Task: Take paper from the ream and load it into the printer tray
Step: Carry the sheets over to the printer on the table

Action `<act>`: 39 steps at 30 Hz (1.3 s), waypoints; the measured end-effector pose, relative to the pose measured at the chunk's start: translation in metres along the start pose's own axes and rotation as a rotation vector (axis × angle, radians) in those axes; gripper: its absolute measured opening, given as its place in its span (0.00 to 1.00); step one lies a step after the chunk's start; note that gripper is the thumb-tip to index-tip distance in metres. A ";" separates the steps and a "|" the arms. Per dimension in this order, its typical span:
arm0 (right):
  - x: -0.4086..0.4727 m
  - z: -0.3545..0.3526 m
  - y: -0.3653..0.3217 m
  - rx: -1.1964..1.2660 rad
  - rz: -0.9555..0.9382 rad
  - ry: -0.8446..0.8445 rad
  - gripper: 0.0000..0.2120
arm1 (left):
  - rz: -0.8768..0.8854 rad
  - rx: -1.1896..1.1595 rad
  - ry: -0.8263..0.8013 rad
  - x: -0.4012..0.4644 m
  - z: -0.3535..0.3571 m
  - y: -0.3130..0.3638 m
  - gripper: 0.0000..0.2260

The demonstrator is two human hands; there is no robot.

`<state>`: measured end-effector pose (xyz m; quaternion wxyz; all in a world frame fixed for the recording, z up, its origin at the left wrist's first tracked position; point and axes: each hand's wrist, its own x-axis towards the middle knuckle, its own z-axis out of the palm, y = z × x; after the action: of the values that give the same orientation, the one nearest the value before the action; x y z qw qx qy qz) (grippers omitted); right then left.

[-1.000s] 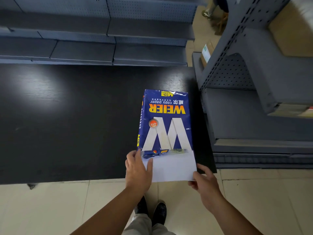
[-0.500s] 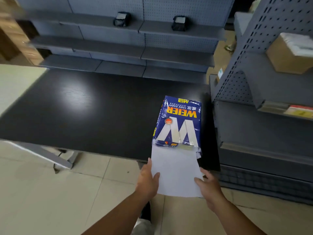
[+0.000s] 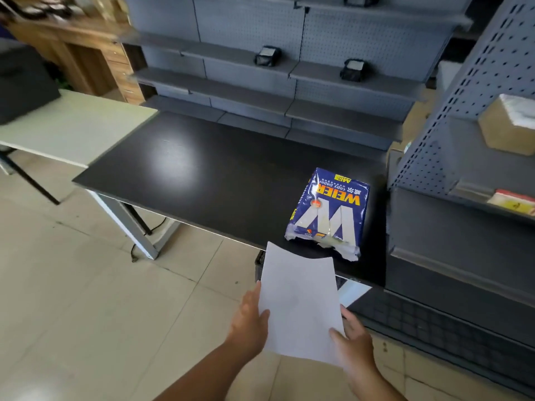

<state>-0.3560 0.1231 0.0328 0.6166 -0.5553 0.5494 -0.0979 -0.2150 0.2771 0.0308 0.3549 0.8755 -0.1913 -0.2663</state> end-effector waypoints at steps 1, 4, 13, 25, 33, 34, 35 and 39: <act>-0.004 0.009 -0.003 -0.010 -0.015 -0.029 0.26 | -0.015 -0.005 0.021 -0.005 -0.007 -0.007 0.27; -0.016 0.049 -0.016 -0.054 -0.075 -0.130 0.26 | -0.086 -0.048 0.125 -0.021 -0.038 -0.034 0.28; -0.086 0.225 -0.048 -0.286 -0.278 -0.513 0.26 | -0.328 -0.321 0.490 -0.087 -0.164 -0.150 0.27; -0.202 0.435 -0.048 -0.432 -0.450 -0.813 0.27 | -0.390 -0.583 0.797 -0.162 -0.300 -0.290 0.26; -0.233 0.526 -0.047 -0.478 -0.475 -0.949 0.28 | -0.435 -0.576 0.983 -0.179 -0.356 -0.328 0.25; -0.234 0.536 -0.048 -0.495 -0.482 -0.957 0.28 | -0.452 -0.584 1.000 -0.176 -0.360 -0.335 0.25; -0.234 0.547 -0.049 -0.505 -0.484 -0.966 0.28 | -0.465 -0.585 1.014 -0.174 -0.366 -0.341 0.26; -0.231 0.595 -0.053 -0.512 -0.483 -1.012 0.28 | -0.463 -0.584 1.063 -0.156 -0.395 -0.361 0.26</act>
<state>0.0506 0.6156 0.0752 0.6084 -0.7720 0.0535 0.1759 -0.0472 0.8081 0.0603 0.5579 0.7741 0.2845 0.0924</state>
